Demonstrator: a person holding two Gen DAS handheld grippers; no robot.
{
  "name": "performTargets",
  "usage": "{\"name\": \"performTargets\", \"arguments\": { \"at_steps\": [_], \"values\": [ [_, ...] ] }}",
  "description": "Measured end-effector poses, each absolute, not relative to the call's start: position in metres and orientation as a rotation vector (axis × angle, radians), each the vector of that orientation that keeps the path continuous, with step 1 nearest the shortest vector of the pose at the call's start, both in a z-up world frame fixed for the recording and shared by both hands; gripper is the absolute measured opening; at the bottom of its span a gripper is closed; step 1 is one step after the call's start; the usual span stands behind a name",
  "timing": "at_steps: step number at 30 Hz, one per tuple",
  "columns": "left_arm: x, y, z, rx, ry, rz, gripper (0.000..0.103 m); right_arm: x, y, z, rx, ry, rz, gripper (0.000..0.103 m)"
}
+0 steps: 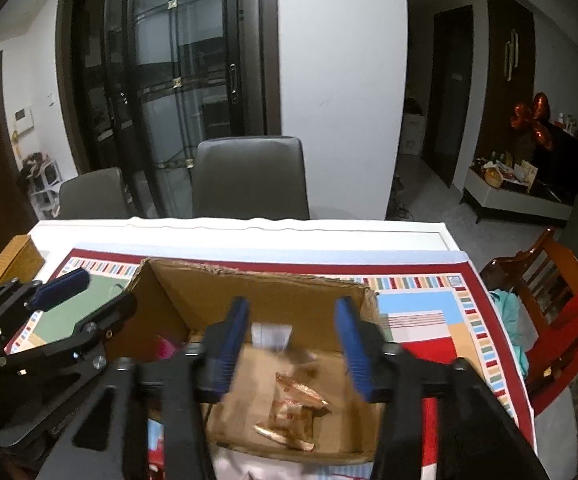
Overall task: Organize snacks
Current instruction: 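Open both tools over the box to drop the hawthorn packet and silver bar, then withdraw both open tools from the box back toward the remaining snacks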
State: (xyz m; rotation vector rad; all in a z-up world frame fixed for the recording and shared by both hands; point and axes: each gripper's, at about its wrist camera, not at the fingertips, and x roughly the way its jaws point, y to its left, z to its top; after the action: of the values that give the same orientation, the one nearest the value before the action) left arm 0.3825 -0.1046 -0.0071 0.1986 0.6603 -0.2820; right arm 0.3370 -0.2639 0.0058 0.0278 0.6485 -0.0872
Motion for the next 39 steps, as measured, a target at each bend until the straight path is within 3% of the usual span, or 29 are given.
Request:
{"name": "performTargets", "arguments": {
  "at_steps": [2,4,7,13,39],
  "values": [
    [0.382,-0.103,-0.007,0.193,0.661,-0.278,0.065,0.336,-0.265,0.008,0.026,0.643,-0.102,0.068],
    [0.382,-0.101,-0.005,0.185,0.659,-0.278,0.068,0.335,-0.267,0.009,0.024,0.638,-0.115,0.072],
    [0.381,-0.099,-0.003,0.179,0.652,-0.269,0.075,0.334,-0.268,0.01,0.028,0.639,-0.122,0.072],
    [0.378,-0.095,0.002,0.177,0.641,-0.266,0.078,0.331,-0.269,0.014,0.025,0.628,-0.125,0.072],
    [0.351,-0.085,0.01,0.191,0.626,-0.252,0.078,0.305,-0.27,0.026,0.025,0.584,-0.132,0.072]
  ]
}}
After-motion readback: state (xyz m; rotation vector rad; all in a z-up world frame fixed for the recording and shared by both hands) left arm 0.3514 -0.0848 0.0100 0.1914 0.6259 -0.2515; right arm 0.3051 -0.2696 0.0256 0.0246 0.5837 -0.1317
